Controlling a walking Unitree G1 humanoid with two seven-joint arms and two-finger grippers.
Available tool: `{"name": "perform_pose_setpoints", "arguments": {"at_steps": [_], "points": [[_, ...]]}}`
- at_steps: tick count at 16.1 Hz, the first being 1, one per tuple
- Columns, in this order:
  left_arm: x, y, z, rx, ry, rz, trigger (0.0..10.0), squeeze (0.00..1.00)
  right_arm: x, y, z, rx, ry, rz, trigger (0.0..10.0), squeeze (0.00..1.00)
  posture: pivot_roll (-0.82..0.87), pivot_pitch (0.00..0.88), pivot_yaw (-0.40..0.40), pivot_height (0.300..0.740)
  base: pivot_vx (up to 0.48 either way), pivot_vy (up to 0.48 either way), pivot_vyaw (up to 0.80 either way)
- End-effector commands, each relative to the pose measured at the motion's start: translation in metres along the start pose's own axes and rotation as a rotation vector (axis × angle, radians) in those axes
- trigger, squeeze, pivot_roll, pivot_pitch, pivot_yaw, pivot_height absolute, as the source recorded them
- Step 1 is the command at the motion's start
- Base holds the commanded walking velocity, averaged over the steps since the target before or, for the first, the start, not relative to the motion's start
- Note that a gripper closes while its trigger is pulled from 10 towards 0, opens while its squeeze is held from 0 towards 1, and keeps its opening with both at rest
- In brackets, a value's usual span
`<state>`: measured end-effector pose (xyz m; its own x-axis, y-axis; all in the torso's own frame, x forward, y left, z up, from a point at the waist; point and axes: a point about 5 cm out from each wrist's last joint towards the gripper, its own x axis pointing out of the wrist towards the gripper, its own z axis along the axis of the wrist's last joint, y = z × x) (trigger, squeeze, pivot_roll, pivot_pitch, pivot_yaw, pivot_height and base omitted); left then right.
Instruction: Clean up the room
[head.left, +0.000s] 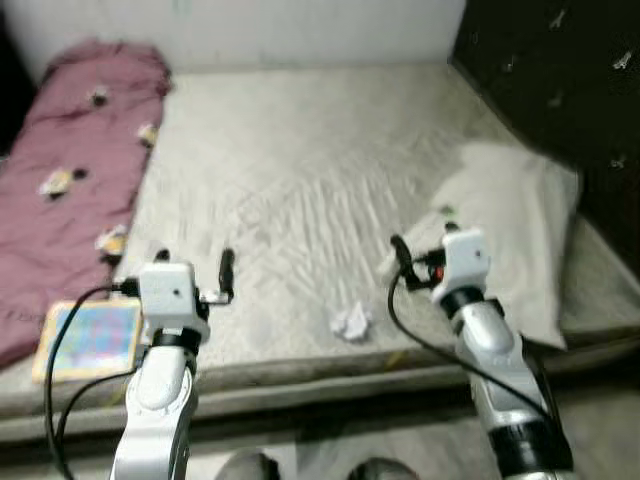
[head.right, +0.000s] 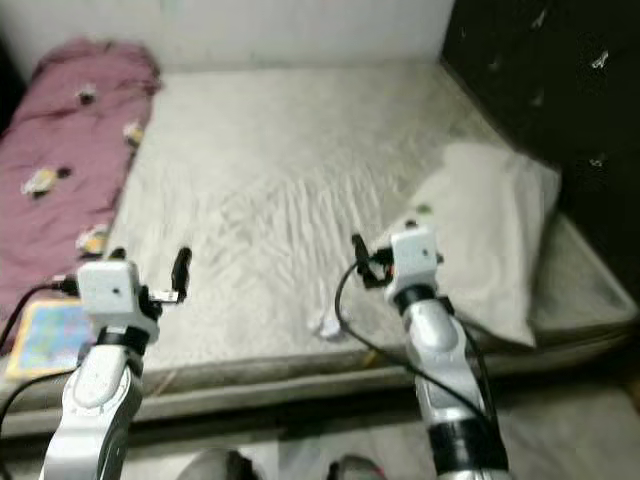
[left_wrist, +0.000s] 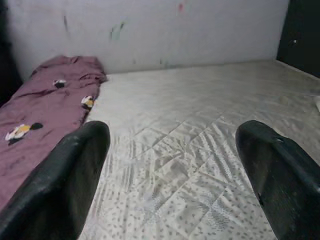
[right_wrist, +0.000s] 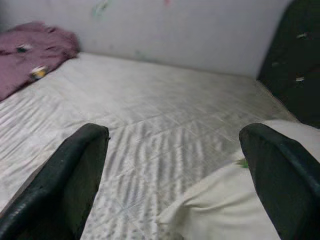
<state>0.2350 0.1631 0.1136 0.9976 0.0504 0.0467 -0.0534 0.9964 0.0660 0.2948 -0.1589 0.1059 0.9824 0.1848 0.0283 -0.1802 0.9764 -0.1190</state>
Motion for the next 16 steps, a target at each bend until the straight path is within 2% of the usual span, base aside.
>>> {"name": "perform_pose_setpoints", "arguments": {"at_steps": [1,6,10,16], "points": [[0.0008,0.0069,0.0032,0.024,-0.011,0.026,10.0,0.00,0.0027,0.0058,0.0034,0.011,-0.014,0.018,10.0,0.00,0.03,0.061,0.002,0.740,0.000,0.000,-0.56],[0.0005,0.0038,0.0025,0.007,-0.012,-0.016,10.0,0.00,0.0025,0.0057,0.0034,0.008,-0.014,0.021,10.0,0.00,0.03,0.056,0.000,0.740,0.000,0.000,0.00],[0.0001,0.0041,0.0020,0.003,-0.009,-0.007,10.0,0.00,0.0026,0.0056,0.0029,0.008,-0.010,0.016,10.0,0.00,0.03,0.064,-0.001,0.740,0.000,0.000,-0.76],[0.0051,0.0043,0.0071,0.011,-0.035,-0.005,10.0,0.00,0.0059,0.0077,0.0052,0.003,-0.023,0.018,10.0,0.00,0.02,0.065,0.007,0.740,0.000,0.000,0.00]]}}
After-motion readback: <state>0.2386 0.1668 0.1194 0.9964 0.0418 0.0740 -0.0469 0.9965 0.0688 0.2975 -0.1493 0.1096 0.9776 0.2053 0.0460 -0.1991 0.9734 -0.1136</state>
